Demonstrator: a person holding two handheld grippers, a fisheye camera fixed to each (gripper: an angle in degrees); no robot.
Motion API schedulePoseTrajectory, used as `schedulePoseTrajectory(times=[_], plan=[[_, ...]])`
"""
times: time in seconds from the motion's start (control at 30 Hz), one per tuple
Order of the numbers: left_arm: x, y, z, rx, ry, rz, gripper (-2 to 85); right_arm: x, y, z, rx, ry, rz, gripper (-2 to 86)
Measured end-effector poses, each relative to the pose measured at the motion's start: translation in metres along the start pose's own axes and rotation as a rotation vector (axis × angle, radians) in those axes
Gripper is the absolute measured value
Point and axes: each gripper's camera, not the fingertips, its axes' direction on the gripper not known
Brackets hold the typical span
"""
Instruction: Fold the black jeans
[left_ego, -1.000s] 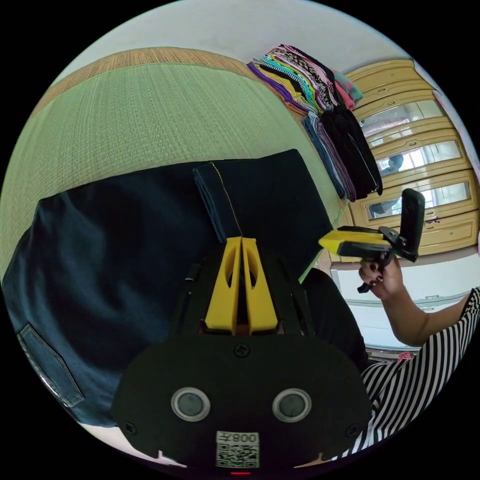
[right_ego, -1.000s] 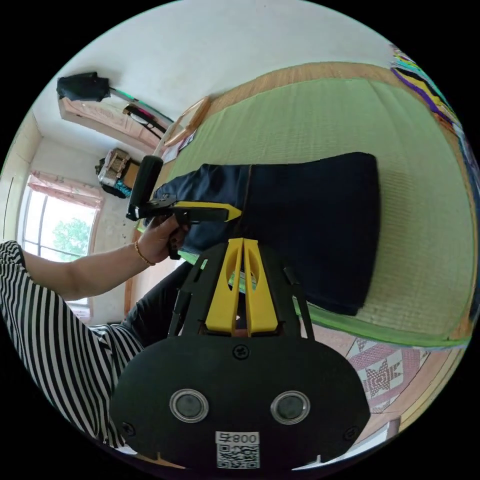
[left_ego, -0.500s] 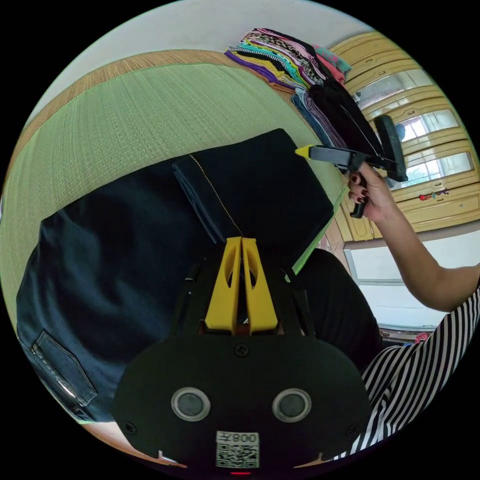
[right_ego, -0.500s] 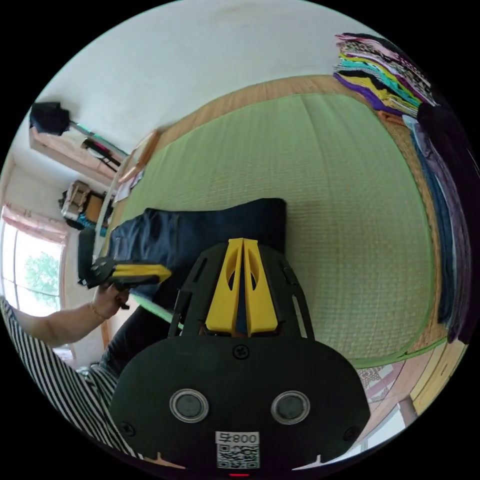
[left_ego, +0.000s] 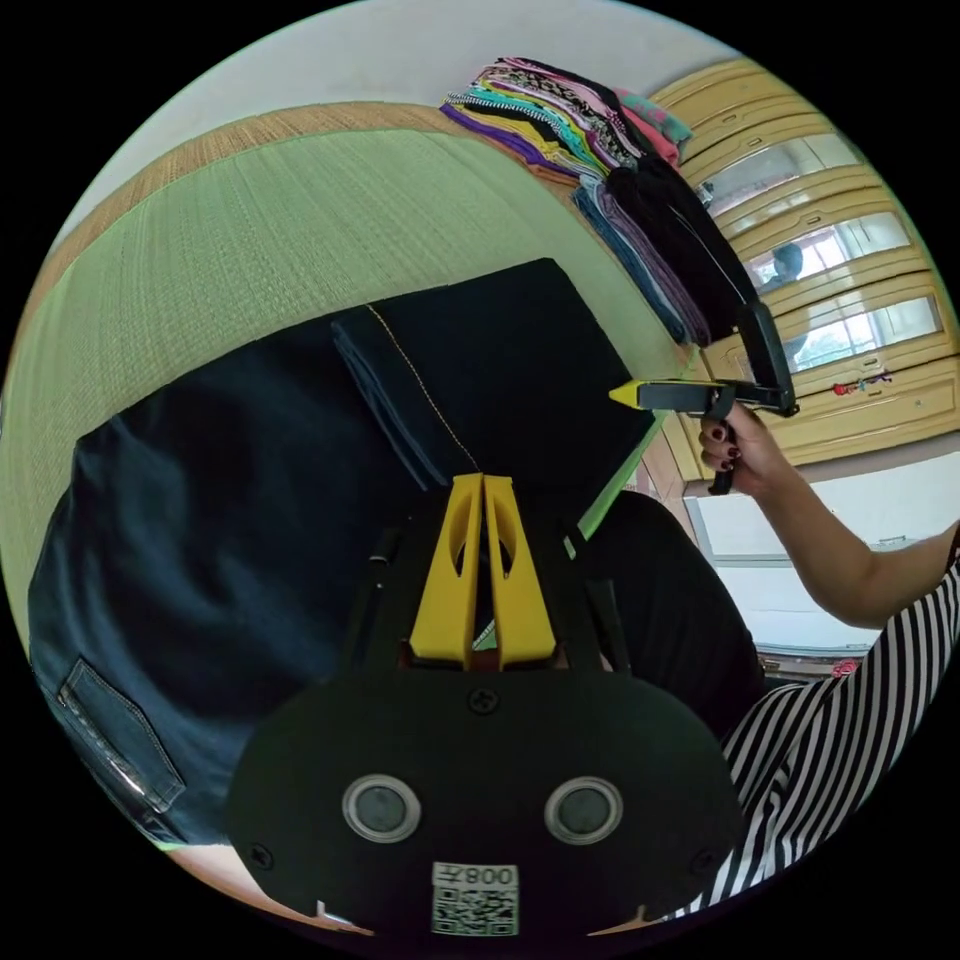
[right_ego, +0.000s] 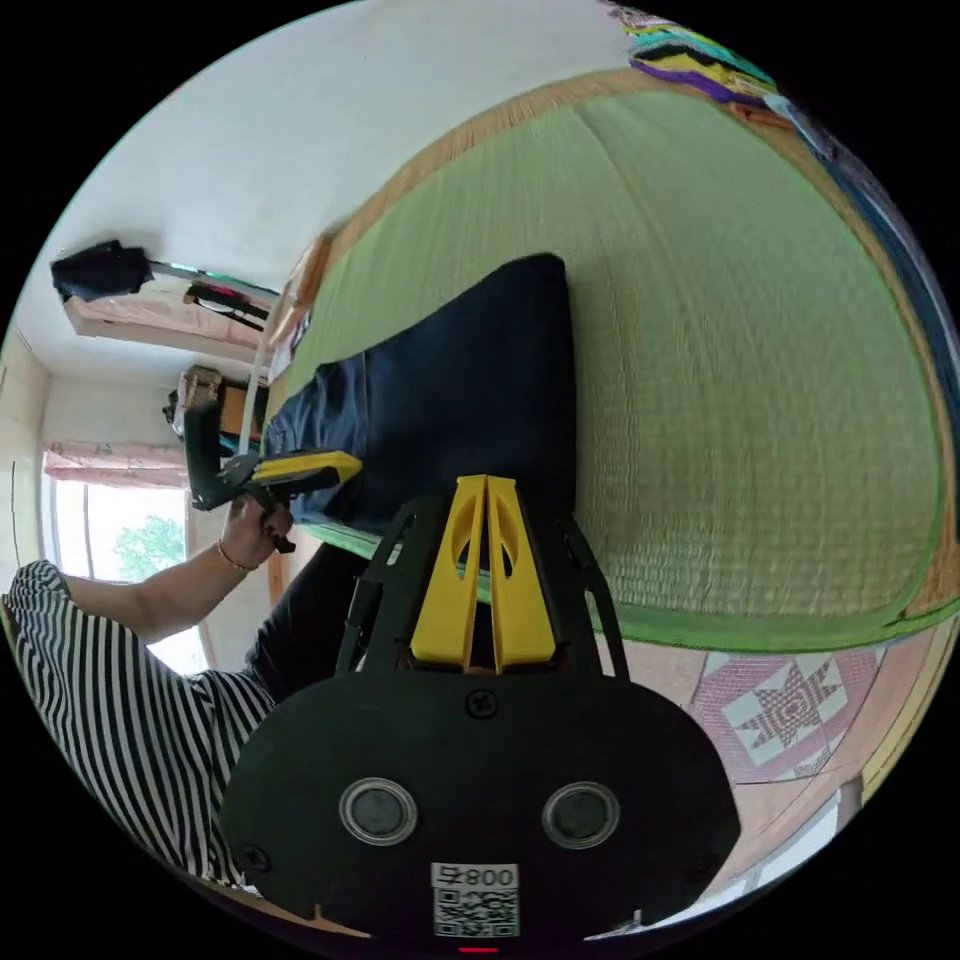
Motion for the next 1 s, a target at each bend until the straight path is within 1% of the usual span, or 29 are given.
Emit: schedulePoseTrajectory(times=[0.1, 0.17, 0.27, 0.33, 0.4, 0.53, 0.6, 0.8, 1.0], plan=[[0.015, -0.003, 0.005, 0.013, -0.011, 0.009, 0.4, 0.017, 0.01, -0.021, 0.037, -0.039, -0.005, 0.2], [0.032, -0.006, 0.009, 0.024, 0.02, 0.052, 1.1, 0.026, 0.018, -0.039, 0.067, -0.024, -0.014, 0.5], [0.057, -0.011, 0.021, 0.033, 0.078, 0.107, 3.1, 0.062, 0.038, -0.071, 0.133, -0.007, 0.04, 1.2], [0.074, -0.015, 0.031, 0.021, 0.102, 0.148, 4.7, 0.096, 0.053, -0.083, 0.152, -0.055, 0.107, 2.4], [0.093, -0.02, 0.042, 0.006, 0.109, 0.191, 5.8, 0.141, 0.071, -0.087, 0.154, -0.156, 0.185, 4.7], [0.136, -0.031, 0.066, -0.021, 0.09, 0.282, 7.1, 0.182, 0.09, -0.084, 0.137, -0.233, 0.245, 6.7], [0.152, -0.036, 0.075, -0.028, 0.074, 0.302, 7.5, 0.199, 0.094, -0.078, 0.131, -0.305, 0.257, 7.1], [0.198, -0.048, 0.1, -0.037, -0.032, 0.363, 10.0, 0.22, 0.093, -0.072, 0.103, -0.378, 0.241, 7.4], [0.241, -0.05, 0.125, -0.071, -0.186, 0.407, 10.6, 0.218, 0.091, -0.079, 0.107, -0.354, 0.214, 7.9]])
